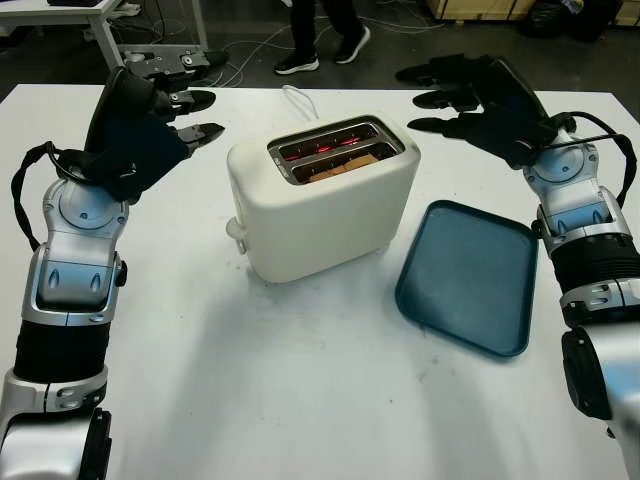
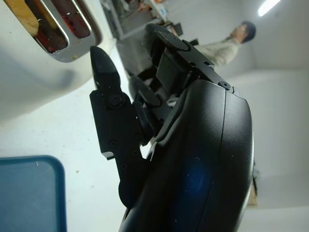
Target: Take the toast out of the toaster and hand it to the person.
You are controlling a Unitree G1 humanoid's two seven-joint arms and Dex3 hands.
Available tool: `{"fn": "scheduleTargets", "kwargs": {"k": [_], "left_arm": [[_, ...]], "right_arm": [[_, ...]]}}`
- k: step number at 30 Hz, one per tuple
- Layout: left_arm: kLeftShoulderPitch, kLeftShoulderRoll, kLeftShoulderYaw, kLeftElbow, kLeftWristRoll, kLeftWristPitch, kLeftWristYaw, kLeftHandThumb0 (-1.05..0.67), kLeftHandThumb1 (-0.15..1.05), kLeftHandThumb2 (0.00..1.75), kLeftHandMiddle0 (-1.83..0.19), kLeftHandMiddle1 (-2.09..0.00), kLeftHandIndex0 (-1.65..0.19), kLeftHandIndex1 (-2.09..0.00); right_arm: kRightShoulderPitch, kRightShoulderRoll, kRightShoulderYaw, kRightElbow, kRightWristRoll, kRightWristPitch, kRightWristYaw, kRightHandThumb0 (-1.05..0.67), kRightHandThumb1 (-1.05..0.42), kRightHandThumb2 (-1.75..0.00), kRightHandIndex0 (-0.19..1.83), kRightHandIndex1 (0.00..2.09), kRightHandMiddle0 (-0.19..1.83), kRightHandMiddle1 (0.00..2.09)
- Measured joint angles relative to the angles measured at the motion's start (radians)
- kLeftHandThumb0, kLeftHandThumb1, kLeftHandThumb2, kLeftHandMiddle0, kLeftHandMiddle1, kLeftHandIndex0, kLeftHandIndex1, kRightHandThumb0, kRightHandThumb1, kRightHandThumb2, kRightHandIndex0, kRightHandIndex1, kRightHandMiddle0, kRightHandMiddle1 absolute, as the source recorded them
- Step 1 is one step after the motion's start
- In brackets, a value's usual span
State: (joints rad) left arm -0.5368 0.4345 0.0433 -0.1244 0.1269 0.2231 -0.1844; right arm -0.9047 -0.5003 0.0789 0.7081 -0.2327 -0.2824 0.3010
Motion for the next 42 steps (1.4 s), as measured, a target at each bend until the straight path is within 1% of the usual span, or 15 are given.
{"fn": "scheduleTargets", "kwargs": {"k": [15, 18, 23, 25, 29, 33, 36, 42], "left_arm": [[0.001, 0.0, -0.002, -0.004, 0.018, -0.005, 0.0, -0.33, 0.92, 0.05, -0.6, -0.31, -0.63, -0.04], [0.001, 0.0, -0.002, -0.005, 0.018, -0.005, 0.0, -0.35, 0.92, 0.05, -0.58, -0.33, -0.63, -0.04], [0.002, 0.0, -0.002, -0.008, 0.018, -0.002, 0.0, -0.33, 0.92, 0.05, -0.56, -0.37, -0.62, -0.04], [0.002, 0.0, -0.002, -0.009, 0.018, -0.002, 0.0, -0.33, 0.92, 0.05, -0.56, -0.38, -0.62, -0.04], [0.009, 0.0, -0.002, -0.019, 0.018, 0.001, 0.0, -0.34, 0.92, 0.05, -0.53, -0.44, -0.63, -0.04], [0.02, 0.0, 0.0, -0.031, 0.017, 0.01, 0.0, -0.36, 0.92, 0.05, -0.47, -0.57, -0.63, -0.05], [0.03, 0.0, 0.009, -0.039, 0.016, 0.022, 0.0, -0.36, 0.92, 0.05, -0.45, -0.62, -0.63, -0.05], [0.04, -0.001, 0.023, -0.057, 0.006, 0.05, 0.0, -0.34, 0.92, 0.05, -0.43, -0.68, -0.63, -0.05]], "right_arm": [[0.016, 0.0, 0.003, -0.038, 0.001, 0.015, 0.021, -0.38, -0.88, 0.0, 0.81, 0.05, 0.73, 0.01], [0.023, 0.0, 0.002, -0.055, 0.002, 0.019, 0.021, -0.36, -0.88, 0.0, 0.8, 0.05, 0.73, 0.01], [0.04, 0.0, -0.004, -0.059, 0.003, 0.029, 0.021, -0.33, -0.88, 0.0, 0.79, 0.03, 0.71, 0.0], [0.043, 0.0, -0.005, -0.059, 0.003, 0.03, 0.021, -0.35, -0.89, -0.01, 0.79, 0.03, 0.71, 0.0], [0.047, -0.002, -0.005, -0.061, 0.002, 0.03, 0.02, -0.36, -0.9, -0.01, 0.79, 0.03, 0.7, 0.0], [0.048, -0.006, -0.004, -0.062, -0.012, 0.018, 0.004, -0.34, -0.89, 0.0, 0.82, 0.04, 0.73, 0.01], [0.048, -0.008, -0.006, -0.056, -0.012, 0.003, -0.004, -0.3, -0.89, 0.0, 0.82, 0.04, 0.73, 0.01], [0.055, -0.008, -0.02, -0.045, -0.006, 0.004, -0.004, -0.31, -0.89, 0.0, 0.79, 0.02, 0.71, 0.0]]}}
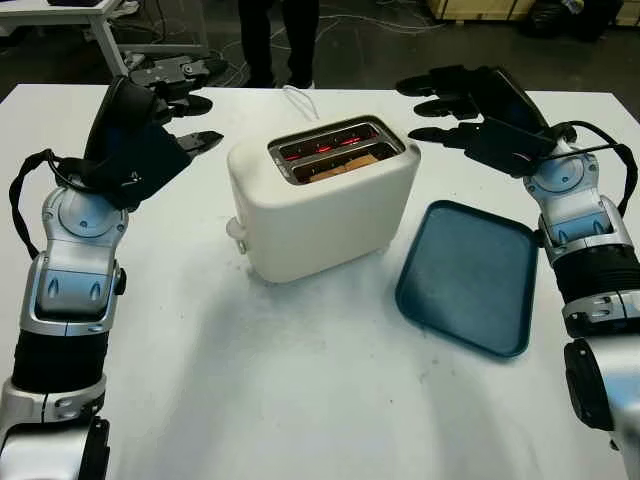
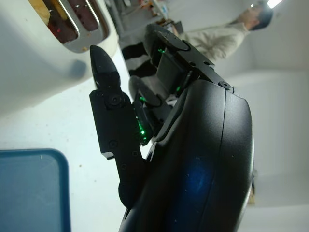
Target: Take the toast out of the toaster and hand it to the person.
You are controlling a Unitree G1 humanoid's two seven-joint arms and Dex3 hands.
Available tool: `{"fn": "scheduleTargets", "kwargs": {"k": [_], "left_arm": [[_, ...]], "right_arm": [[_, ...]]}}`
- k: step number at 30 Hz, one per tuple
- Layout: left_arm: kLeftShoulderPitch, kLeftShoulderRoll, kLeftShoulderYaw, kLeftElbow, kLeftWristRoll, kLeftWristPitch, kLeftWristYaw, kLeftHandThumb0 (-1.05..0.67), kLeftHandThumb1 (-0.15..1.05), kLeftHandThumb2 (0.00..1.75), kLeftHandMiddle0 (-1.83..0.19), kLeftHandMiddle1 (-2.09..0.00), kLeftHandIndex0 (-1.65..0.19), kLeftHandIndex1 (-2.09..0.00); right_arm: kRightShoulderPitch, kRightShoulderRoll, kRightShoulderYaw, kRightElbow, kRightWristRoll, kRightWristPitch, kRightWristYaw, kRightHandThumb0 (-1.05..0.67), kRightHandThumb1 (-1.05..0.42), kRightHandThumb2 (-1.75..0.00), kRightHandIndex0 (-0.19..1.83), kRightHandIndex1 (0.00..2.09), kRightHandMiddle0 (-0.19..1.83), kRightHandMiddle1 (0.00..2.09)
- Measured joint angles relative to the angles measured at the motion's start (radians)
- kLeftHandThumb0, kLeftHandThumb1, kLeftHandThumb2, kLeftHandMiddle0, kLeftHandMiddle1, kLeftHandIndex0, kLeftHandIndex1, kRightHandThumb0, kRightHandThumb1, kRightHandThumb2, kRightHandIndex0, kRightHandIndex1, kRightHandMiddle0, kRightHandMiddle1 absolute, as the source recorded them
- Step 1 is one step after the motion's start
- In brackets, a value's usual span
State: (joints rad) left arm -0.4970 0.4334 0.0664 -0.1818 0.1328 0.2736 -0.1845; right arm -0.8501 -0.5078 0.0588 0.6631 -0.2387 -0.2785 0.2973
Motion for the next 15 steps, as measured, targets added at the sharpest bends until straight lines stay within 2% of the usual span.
{"fn": "scheduleTargets", "kwargs": {"k": [15], "left_arm": [[0.0, -0.013, -0.012, -0.012, 0.003, 0.013, 0.0, -0.32, 0.92, 0.07, -0.37, -0.71, -0.61, -0.04]], "right_arm": [[0.013, -0.001, -0.001, -0.009, -0.013, 0.012, 0.0, -0.32, -0.88, 0.0, 0.81, 0.02, 0.71, 0.0]]}}
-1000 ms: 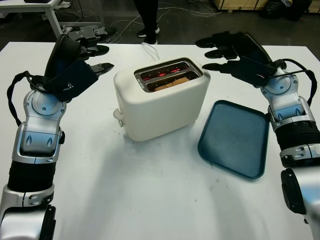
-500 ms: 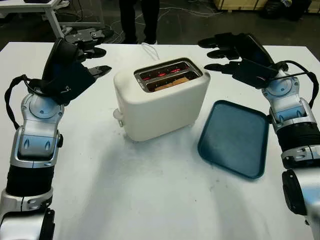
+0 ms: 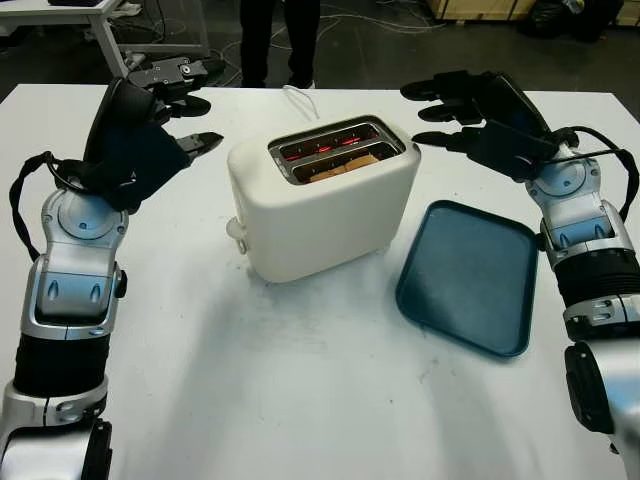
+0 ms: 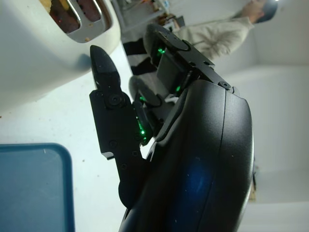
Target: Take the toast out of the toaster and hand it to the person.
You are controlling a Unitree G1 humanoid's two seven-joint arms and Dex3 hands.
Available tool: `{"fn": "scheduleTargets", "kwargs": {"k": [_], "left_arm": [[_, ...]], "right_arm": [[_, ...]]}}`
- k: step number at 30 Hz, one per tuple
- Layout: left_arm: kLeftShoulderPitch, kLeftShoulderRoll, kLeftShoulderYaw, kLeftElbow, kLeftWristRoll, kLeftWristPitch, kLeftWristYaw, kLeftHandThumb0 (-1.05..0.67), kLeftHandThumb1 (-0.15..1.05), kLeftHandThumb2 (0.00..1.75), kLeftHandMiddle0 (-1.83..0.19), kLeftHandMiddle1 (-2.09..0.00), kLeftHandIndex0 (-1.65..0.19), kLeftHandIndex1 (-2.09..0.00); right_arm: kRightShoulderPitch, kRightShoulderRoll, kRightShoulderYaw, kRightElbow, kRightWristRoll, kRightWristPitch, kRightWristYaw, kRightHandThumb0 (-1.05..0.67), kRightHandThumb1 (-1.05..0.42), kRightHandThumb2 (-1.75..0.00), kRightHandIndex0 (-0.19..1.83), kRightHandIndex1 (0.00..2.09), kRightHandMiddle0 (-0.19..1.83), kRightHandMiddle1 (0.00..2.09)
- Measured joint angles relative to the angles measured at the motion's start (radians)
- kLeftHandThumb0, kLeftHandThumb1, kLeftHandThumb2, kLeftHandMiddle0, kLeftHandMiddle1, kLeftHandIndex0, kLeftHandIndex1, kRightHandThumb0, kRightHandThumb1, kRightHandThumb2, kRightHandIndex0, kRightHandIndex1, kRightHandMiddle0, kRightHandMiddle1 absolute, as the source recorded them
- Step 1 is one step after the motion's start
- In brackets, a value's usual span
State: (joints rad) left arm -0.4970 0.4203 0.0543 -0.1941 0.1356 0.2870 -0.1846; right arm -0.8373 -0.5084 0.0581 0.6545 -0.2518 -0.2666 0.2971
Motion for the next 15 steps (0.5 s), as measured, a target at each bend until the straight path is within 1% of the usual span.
{"fn": "scheduleTargets", "kwargs": {"k": [6, 11, 15], "left_arm": [[-0.001, 0.0, -0.003, 0.003, 0.001, 0.0, 0.0, -0.32, 0.92, 0.06, -0.37, -0.73, -0.61, -0.04], [-0.002, 0.0, -0.003, 0.004, 0.002, 0.0, -0.001, -0.31, 0.92, 0.06, -0.36, -0.74, -0.61, -0.04], [-0.002, 0.0, -0.003, 0.005, 0.0, 0.0, -0.004, -0.31, 0.92, 0.06, -0.36, -0.74, -0.61, -0.04]], "right_arm": [[0.001, 0.0, 0.002, -0.001, -0.003, 0.0, -0.001, -0.39, -0.89, 0.0, 0.81, 0.01, 0.72, 0.01], [0.003, 0.0, 0.002, -0.002, -0.002, 0.0, 0.001, -0.36, -0.89, 0.0, 0.8, 0.01, 0.71, 0.0], [0.005, 0.0, 0.002, -0.005, -0.003, 0.0, 0.001, -0.37, -0.89, 0.0, 0.81, 0.01, 0.71, 0.0]]}}
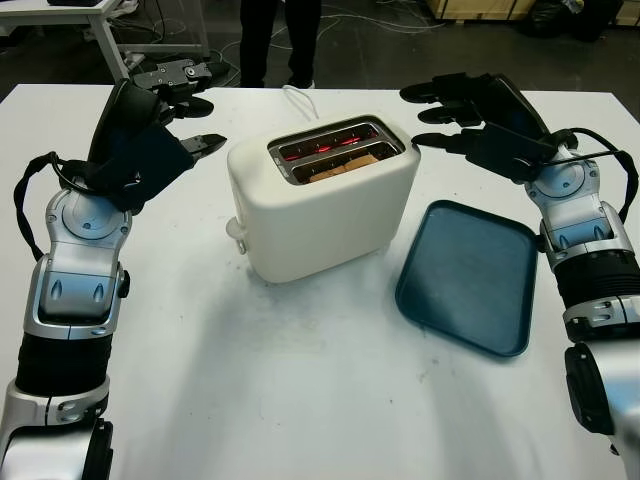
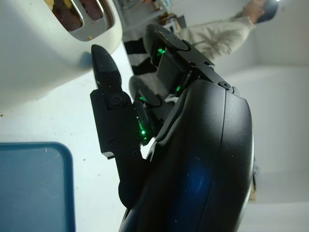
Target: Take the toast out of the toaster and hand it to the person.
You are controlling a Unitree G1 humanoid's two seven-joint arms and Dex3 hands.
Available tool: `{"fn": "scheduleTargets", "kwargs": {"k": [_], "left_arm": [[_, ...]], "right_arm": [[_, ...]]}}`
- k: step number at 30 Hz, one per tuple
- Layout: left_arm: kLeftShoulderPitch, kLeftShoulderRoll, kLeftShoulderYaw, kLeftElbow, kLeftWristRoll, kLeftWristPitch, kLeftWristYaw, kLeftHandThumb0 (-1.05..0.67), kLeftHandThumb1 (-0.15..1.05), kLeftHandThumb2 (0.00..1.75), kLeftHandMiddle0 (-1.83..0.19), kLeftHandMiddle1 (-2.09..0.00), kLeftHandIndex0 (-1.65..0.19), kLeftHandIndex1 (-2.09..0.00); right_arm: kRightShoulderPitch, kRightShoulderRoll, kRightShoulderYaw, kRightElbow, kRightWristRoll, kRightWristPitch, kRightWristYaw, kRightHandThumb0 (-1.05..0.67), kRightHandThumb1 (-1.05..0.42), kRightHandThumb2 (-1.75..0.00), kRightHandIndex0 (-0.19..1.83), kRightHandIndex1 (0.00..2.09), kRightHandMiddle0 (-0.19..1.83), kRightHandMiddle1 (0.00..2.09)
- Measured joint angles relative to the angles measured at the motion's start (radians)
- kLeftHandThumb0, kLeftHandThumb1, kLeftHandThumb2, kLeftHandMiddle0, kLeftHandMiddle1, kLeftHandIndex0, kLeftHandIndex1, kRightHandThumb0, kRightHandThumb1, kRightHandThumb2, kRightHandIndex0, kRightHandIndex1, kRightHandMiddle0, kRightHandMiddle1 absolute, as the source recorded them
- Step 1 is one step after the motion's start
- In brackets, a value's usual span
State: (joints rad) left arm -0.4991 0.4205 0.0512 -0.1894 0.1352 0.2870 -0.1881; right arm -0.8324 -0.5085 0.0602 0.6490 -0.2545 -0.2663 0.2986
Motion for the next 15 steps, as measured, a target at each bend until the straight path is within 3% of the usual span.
{"fn": "scheduleTargets", "kwargs": {"k": [15], "left_arm": [[0.0, 0.0, 0.0, 0.006, 0.0, -0.001, 0.0, -0.3, 0.92, 0.06, -0.35, -0.76, -0.61, -0.04]], "right_arm": [[0.006, 0.0, 0.002, -0.021, 0.0, 0.007, 0.001, -0.36, -0.89, 0.0, 0.81, 0.01, 0.71, 0.0]]}}
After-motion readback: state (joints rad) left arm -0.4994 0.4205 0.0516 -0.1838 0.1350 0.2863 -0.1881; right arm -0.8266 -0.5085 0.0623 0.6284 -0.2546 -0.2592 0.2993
